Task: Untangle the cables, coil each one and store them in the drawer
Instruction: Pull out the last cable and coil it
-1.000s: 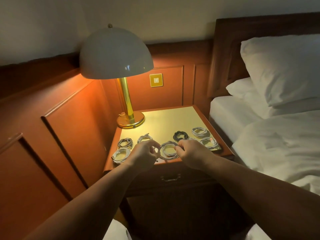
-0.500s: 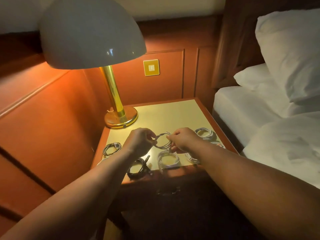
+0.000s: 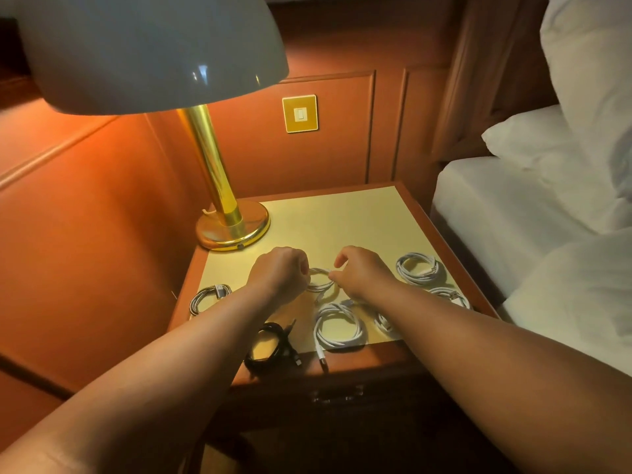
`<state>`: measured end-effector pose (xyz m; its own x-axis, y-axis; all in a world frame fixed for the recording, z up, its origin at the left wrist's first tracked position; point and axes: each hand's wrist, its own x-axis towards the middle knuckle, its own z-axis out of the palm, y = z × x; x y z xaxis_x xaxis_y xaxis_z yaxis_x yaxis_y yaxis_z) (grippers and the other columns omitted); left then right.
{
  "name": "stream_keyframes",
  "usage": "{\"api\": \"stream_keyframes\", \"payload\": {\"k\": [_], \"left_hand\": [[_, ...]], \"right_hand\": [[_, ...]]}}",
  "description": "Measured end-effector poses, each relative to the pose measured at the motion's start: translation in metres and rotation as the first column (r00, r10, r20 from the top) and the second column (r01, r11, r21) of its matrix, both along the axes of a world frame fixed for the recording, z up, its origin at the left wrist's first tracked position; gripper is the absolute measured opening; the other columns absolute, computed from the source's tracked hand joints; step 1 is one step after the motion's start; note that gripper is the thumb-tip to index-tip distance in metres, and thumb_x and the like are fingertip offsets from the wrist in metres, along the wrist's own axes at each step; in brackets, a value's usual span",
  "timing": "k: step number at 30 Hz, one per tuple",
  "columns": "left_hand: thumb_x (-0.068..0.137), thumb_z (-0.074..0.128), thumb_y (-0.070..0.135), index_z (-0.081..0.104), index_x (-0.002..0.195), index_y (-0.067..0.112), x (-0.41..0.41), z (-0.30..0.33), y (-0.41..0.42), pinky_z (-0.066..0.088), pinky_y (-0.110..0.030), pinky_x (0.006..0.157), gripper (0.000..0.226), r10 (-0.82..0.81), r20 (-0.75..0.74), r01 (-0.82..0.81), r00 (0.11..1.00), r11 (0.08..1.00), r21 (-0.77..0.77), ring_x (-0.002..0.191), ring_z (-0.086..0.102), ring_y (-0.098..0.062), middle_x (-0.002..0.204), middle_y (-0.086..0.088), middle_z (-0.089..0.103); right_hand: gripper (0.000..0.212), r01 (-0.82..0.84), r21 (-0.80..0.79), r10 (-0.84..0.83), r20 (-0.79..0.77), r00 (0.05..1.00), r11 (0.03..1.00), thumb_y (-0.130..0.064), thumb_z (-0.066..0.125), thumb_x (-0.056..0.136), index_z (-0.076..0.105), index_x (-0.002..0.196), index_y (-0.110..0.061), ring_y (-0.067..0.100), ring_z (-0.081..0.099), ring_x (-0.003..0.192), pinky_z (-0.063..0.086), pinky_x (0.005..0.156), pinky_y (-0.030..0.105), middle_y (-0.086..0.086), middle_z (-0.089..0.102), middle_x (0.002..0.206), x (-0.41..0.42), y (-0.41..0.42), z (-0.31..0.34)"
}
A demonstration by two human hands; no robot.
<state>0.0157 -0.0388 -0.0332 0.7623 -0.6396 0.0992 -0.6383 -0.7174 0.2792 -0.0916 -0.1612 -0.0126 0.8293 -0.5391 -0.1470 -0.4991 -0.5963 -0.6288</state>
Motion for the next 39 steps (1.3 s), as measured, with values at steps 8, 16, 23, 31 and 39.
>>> {"api": "stream_keyframes", "payload": {"k": [8,16,23,31,39], "left_hand": [[0.088,0.068,0.052,0.072,0.084,0.021,-0.004,0.006,-0.002,0.053,-0.033,0.062,0.031,0.028,-0.128,-0.020,0.991,0.997,0.071,0.073,0.062,-0.015,0.081,0.003,0.066],[0.088,0.060,0.063,0.072,0.087,0.017,-0.010,0.019,0.003,0.046,-0.030,0.062,0.048,0.007,-0.213,0.032,0.977,0.984,0.176,0.076,0.059,-0.016,0.089,-0.003,0.070],[0.094,0.063,0.045,0.072,0.102,0.024,-0.060,0.036,0.061,0.054,-0.027,0.070,0.025,-0.257,0.081,0.259,0.963,0.966,-0.011,0.083,0.061,-0.011,0.097,0.007,0.065],[0.090,0.064,0.038,0.069,0.117,0.025,-0.125,-0.013,0.168,0.055,-0.035,0.078,0.030,-0.306,0.216,0.291,0.927,0.952,0.098,0.098,0.063,-0.021,0.112,-0.001,0.066],[0.093,0.055,0.051,0.016,0.159,0.026,-0.145,-0.042,0.189,0.023,-0.041,0.120,0.080,-0.165,0.190,0.114,0.968,0.961,0.250,0.151,0.019,-0.024,0.163,-0.006,0.024]], "right_hand": [[0.010,-0.052,-0.008,0.052,0.038,0.998,0.999,-0.028,0.060,0.093,0.066,0.094,-0.020,0.018,0.062,0.090,0.053,0.076,0.033,-0.002,0.066,0.094,-0.027,-0.005,0.004],[0.012,-0.065,0.021,0.063,0.066,0.996,0.998,-0.030,0.061,0.093,0.065,0.095,-0.020,0.018,0.060,0.091,0.050,0.075,0.031,-0.004,0.063,0.093,-0.057,-0.003,0.019],[0.007,-0.179,0.078,0.174,0.067,0.982,0.981,-0.030,0.062,0.093,0.064,0.092,-0.023,0.012,0.062,0.074,0.050,0.062,0.029,-0.004,0.066,0.084,-0.105,0.008,0.019],[0.019,-0.445,-0.040,0.402,-0.364,0.840,0.894,-0.038,0.061,0.096,0.062,0.114,-0.033,0.009,0.058,0.101,0.048,0.083,0.025,-0.009,0.062,0.113,-0.179,0.041,-0.014],[0.073,-0.560,-0.161,0.349,-0.634,0.690,0.813,-0.048,0.053,0.097,0.013,0.156,-0.034,0.029,0.037,0.141,0.039,0.109,0.042,0.002,0.030,0.159,-0.194,0.069,-0.053]]}}
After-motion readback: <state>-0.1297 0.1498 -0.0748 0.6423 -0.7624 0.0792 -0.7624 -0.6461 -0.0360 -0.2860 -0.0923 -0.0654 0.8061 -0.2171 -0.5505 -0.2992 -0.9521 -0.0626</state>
